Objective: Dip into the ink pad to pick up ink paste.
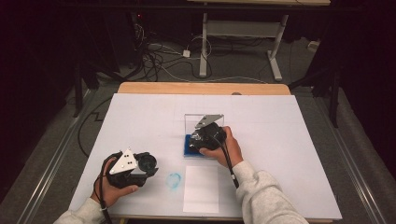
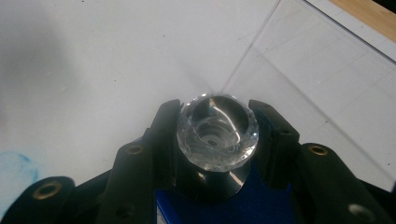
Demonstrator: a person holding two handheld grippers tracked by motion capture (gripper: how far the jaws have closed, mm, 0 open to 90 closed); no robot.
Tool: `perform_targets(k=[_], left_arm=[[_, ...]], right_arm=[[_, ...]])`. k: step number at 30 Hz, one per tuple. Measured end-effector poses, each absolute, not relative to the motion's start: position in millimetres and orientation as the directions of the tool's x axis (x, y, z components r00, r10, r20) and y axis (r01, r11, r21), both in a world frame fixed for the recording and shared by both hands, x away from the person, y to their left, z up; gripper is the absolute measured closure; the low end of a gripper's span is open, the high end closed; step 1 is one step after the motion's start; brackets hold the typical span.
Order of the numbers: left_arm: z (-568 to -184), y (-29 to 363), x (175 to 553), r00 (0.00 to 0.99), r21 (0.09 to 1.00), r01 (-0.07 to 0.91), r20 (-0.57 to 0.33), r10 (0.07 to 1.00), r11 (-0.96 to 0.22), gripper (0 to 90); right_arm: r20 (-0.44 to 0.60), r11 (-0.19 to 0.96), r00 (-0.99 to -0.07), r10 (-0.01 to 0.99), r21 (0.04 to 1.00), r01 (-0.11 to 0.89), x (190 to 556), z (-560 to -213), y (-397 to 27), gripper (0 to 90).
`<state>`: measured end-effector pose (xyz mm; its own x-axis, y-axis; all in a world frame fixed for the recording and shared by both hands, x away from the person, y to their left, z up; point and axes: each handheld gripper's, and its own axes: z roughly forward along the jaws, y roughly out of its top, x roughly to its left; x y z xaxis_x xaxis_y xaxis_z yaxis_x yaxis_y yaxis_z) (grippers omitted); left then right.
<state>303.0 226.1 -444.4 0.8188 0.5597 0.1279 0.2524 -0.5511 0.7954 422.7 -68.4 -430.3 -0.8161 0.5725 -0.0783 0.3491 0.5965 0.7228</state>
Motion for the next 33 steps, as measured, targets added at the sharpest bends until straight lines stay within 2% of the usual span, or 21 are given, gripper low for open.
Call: perform_targets(k=[33], left_arm=[[-445.5, 221.9, 304.3, 0.823, 0.791, 0.245, 0.136, 0.552, -0.56, 36.5]], right_arm=[[-0.089, 0.583, -0.805, 0.586, 0.737, 0.342, 418.3, -433.4, -67.6, 56.6]])
